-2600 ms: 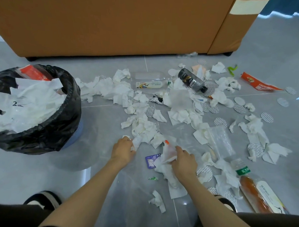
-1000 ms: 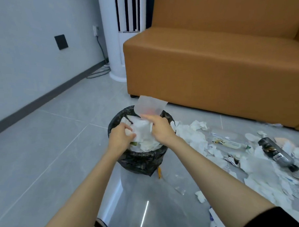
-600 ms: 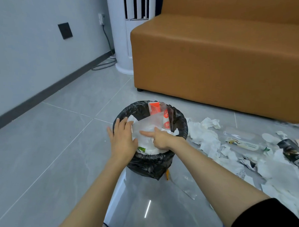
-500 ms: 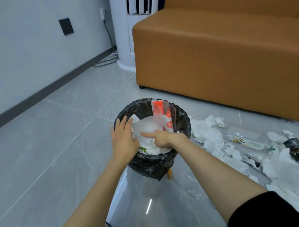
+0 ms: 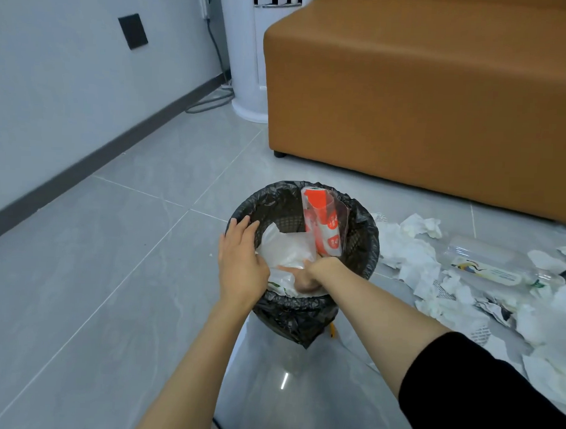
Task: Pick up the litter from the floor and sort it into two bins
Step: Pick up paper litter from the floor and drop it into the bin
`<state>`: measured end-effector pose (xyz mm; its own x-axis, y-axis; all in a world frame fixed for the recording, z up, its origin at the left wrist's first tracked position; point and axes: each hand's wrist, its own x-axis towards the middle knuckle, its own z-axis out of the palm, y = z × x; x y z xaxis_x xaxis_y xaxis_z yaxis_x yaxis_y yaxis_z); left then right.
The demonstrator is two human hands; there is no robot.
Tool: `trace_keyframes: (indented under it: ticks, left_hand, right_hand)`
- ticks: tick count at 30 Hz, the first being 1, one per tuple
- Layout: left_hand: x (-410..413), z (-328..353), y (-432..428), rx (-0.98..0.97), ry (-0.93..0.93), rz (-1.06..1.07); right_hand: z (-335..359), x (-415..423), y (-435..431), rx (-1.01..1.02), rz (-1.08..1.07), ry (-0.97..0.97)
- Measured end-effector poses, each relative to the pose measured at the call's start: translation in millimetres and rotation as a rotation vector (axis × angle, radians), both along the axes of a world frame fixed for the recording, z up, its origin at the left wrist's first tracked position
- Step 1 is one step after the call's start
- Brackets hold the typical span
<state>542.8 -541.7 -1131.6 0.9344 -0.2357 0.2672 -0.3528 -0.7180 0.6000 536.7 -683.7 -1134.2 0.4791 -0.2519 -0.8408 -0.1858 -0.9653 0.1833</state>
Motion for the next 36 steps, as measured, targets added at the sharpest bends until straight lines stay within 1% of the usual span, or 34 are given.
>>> trace_keyframes:
  ticks: [1,5,8,10,14,17,21,25,28,31,34,36]
  left_hand:
    - [-1.1,0.9,0.7,0.015,-0.001,0.003]
    - [-3.1,6.4,1.5,0.106,-0.032,0.05]
    - [-9.7,10.2,0.9,0.12,-0.027,0.054]
    - [-17.1,13.8,-1.3,0.106,-0.023,0.037]
    - [-29.3,21.2,-12.5,0.063,-0.075,0.017]
    - [-36.0,31.3,-25.2,0.021,-0.076,-0.01]
    - [-48.3,50.0,-42.5,-0.031,-0.002,-0.067]
    - [-63.3,63.8,-56.4,-0.059,0.074,-0.112]
    - [-74.0,65.9,-68.7,-0.067,0.089,-0.15]
    - [-87.8,67.1,-83.6,-0.045,0.079,-0.193]
    - [-100.5,69.2,-99.4,-0.073,0.072,-0.272]
    - [-111.1,69.8,-112.8,-0.081,0.06,-0.34]
  right_hand:
    - [2.1,-2.3,1.7,0.01,-0.014,-0.014]
    - [19.9,-11.5,3.3,0.112,-0.039,-0.225]
    - [20.7,-15.0,-1.5,0.205,-0.07,-0.349]
    - [33.5,-21.2,-6.0,0.217,-0.052,-0.391]
    - [57.5,-37.5,-16.8,0.243,0.005,-0.589]
    - [72.4,-54.7,-30.1,0.282,-0.016,-0.721]
    - [85.6,-81.0,-49.2,0.371,-0.081,-0.915]
    - [85.6,-107.1,-68.2,0.41,-0.122,-1.084]
    - [77.7,-126.6,-84.3,0.398,-0.213,-1.157]
    - [70.5,-150.5,-97.5,0.412,-0.368,-1.222]
    - [59.3,-171.8,-110.2,0.421,-0.541,-1.224]
    - [48.8,-187.9,-122.2,0.391,-0.653,-1.213]
